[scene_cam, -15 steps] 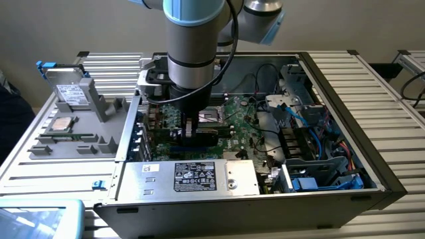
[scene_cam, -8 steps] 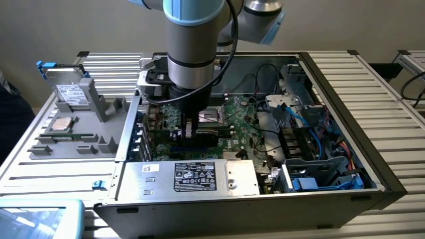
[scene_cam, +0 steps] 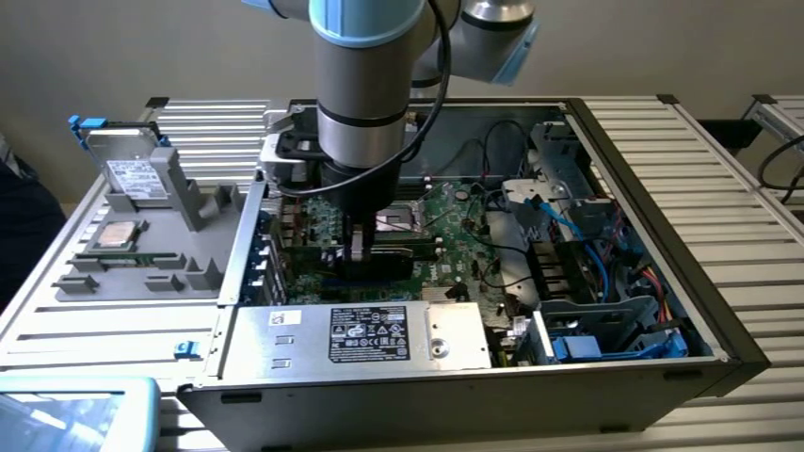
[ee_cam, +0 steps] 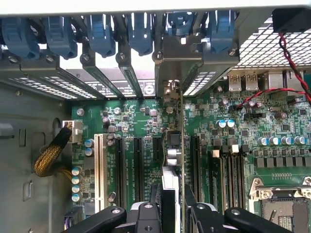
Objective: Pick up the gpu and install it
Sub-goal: 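Insert the gpu into the slot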
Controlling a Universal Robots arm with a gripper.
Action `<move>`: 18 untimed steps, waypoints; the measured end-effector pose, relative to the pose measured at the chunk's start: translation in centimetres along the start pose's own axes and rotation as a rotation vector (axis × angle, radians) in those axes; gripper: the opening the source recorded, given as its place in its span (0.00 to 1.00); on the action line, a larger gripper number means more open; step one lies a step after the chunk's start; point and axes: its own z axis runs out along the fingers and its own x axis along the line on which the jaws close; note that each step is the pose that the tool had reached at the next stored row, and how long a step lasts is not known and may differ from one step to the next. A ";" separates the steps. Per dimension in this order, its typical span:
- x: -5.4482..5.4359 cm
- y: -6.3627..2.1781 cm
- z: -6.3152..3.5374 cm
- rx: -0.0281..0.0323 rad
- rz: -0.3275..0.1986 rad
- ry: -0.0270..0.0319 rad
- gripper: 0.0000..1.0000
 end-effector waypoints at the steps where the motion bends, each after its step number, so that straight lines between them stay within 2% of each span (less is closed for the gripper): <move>1: 0.0 -0.04 0.00 0.0000 0.000 -0.0001 0.28; 6: 0.0 -0.09 0.04 0.0005 0.000 -0.0012 0.28; 18: 0.0 0.05 0.24 0.0016 0.004 -0.0082 0.28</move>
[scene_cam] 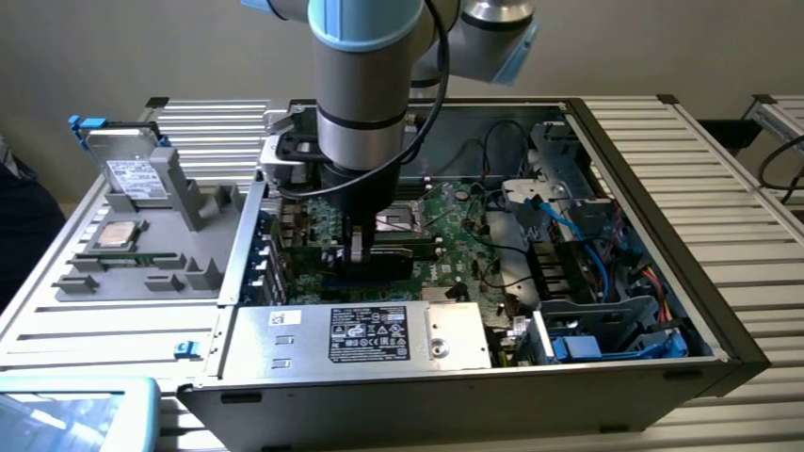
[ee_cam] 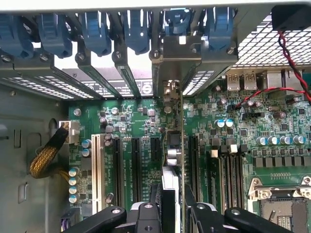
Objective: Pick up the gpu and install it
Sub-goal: 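Insert the gpu into the slot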
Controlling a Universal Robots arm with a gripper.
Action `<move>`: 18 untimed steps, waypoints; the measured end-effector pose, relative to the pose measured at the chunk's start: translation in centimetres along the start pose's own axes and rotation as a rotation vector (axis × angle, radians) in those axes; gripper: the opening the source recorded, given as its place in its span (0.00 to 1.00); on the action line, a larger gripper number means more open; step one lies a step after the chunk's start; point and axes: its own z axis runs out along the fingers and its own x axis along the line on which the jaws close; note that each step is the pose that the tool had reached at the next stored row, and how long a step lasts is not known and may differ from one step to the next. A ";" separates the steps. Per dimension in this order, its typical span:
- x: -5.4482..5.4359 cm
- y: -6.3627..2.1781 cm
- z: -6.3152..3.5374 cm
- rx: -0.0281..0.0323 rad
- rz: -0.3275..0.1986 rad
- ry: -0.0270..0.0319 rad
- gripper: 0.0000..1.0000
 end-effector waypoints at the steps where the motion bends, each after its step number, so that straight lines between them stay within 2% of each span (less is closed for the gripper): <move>1: 0.0 0.00 0.02 0.0002 0.000 -0.0005 0.28; 11: 0.0 0.00 0.14 0.0005 0.000 -0.0011 0.28; 13: 0.0 0.01 0.14 0.0022 0.000 -0.0007 0.28; 18: -0.1 0.02 0.13 0.0082 0.000 0.0052 0.28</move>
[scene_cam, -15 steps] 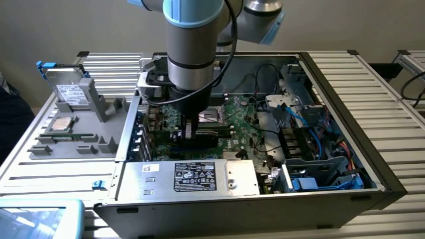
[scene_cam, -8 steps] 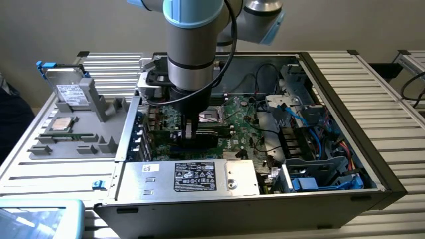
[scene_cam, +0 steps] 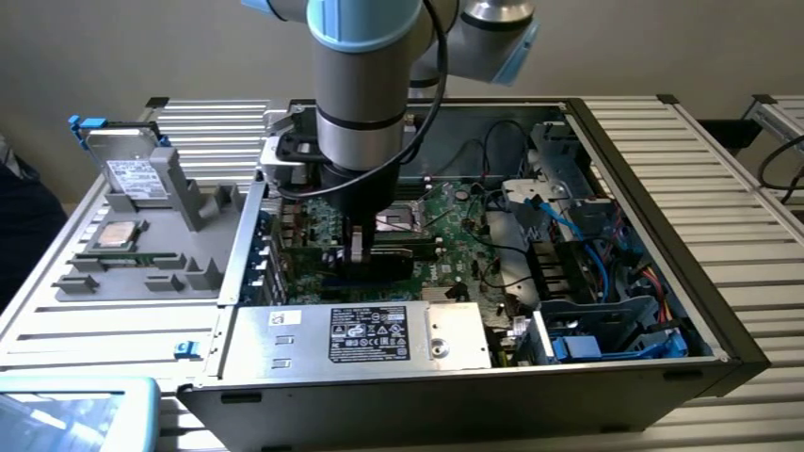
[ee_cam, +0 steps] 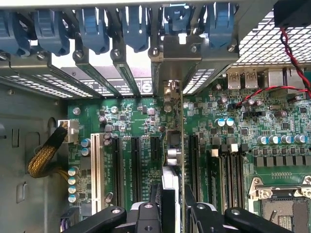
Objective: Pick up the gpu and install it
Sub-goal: 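Insert the gpu into the slot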
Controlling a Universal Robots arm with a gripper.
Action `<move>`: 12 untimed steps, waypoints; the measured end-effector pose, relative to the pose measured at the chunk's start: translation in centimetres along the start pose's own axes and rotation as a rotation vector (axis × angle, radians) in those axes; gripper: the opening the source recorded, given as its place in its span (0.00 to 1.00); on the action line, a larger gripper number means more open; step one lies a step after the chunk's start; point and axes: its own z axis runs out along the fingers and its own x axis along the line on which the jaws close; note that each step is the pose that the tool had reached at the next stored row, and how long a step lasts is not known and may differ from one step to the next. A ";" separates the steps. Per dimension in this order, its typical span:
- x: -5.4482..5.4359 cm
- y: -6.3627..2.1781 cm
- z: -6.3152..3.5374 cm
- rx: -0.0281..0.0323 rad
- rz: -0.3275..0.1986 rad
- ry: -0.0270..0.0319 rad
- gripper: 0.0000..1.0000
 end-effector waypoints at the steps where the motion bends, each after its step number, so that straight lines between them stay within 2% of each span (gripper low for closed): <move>1: -0.1 0.01 0.00 0.0011 0.000 0.0015 0.28; 4: -0.2 0.01 0.01 0.0028 0.000 0.0032 0.28; 12: -0.3 0.12 0.02 0.0032 -0.006 0.0033 0.28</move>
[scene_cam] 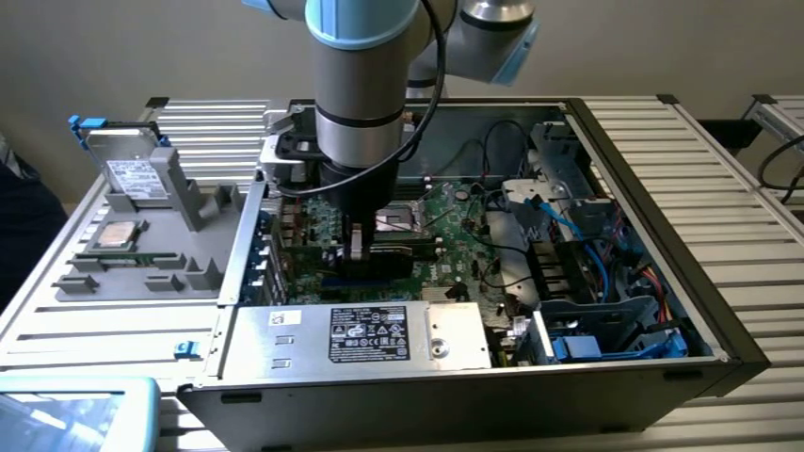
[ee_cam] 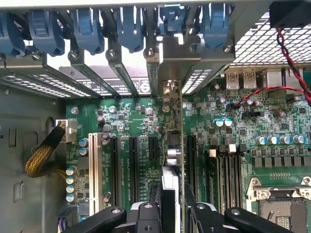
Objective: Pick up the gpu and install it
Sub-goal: 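Insert the gpu into the slot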
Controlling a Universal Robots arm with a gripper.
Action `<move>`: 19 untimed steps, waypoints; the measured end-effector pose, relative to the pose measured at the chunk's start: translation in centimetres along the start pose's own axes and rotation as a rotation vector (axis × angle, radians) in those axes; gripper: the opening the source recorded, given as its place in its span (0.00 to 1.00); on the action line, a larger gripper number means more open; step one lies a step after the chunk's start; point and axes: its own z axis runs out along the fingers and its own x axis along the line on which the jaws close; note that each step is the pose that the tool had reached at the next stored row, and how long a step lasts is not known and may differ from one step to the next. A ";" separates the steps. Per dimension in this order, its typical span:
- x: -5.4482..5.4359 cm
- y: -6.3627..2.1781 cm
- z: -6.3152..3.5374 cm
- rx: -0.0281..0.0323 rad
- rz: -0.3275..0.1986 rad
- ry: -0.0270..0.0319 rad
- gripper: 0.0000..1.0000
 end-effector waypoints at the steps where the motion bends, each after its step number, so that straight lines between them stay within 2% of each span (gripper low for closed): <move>1: 0.0 0.00 0.00 0.0000 -0.001 0.0001 0.28; 19: -0.2 0.18 0.17 0.0001 -0.009 0.0011 0.28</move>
